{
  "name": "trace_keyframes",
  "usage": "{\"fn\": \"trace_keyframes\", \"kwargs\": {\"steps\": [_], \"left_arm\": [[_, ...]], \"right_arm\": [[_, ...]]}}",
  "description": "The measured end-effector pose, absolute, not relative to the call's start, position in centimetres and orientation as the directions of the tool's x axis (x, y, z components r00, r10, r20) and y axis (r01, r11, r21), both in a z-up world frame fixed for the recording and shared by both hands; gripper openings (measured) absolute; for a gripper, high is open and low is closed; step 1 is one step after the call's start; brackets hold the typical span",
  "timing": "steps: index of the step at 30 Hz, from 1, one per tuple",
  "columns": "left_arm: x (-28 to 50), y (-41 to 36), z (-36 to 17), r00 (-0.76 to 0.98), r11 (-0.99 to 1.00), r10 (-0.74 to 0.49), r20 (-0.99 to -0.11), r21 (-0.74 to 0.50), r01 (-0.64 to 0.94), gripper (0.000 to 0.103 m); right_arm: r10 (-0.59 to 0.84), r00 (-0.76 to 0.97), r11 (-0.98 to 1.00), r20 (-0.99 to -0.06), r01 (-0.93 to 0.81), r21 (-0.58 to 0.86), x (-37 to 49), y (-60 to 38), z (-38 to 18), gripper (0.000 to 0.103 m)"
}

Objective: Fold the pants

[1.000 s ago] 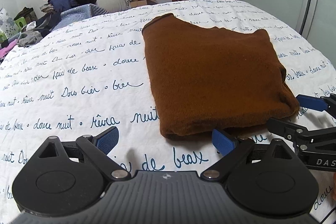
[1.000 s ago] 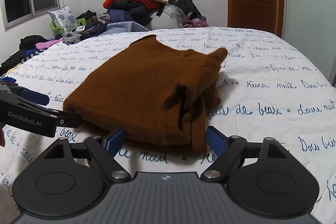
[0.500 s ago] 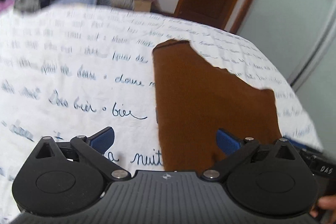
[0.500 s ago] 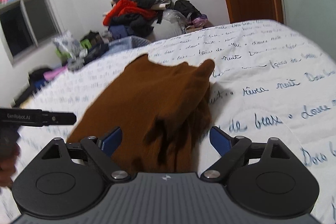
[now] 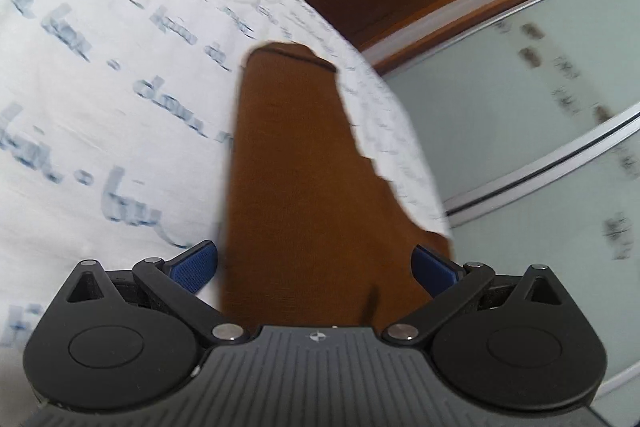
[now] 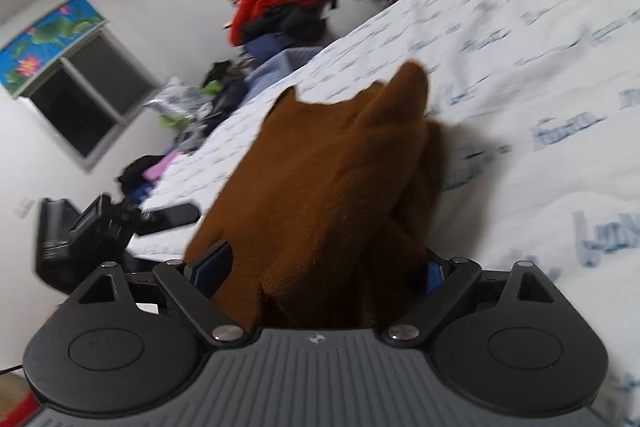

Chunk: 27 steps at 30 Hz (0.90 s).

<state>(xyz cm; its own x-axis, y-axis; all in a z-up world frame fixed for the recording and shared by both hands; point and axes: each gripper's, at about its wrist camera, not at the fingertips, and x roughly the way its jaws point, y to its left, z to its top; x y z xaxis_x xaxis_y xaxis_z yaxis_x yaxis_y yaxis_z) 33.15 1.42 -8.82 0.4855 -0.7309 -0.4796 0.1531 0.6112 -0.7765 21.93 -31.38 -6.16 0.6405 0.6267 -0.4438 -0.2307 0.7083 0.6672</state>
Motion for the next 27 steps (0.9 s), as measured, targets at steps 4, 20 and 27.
{"fn": "trace_keyframes", "kwargs": {"steps": [4, 20, 27], "left_arm": [[32.3, -0.6, -8.2, 0.471, 0.67, -0.712, -0.521, -0.705, 0.233, 0.07], [27.0, 2.4, -3.3, 0.626, 0.796, -0.577, -0.525, -0.534, 0.286, 0.031], [22.0, 8.4, -2.4, 0.603, 0.809, -0.539, -0.589, -0.56, 0.177, 0.031]], "right_arm": [[0.631, 0.647, 0.694, -0.428, -0.224, 0.685, 23.0, -30.3, -6.5, 0.09], [0.724, 0.626, 0.467, -0.288, -0.138, 0.874, 21.4, -29.2, -7.6, 0.03], [0.807, 0.53, 0.402, -0.261, -0.169, 0.9, 20.0, -25.2, -7.5, 0.03]]}}
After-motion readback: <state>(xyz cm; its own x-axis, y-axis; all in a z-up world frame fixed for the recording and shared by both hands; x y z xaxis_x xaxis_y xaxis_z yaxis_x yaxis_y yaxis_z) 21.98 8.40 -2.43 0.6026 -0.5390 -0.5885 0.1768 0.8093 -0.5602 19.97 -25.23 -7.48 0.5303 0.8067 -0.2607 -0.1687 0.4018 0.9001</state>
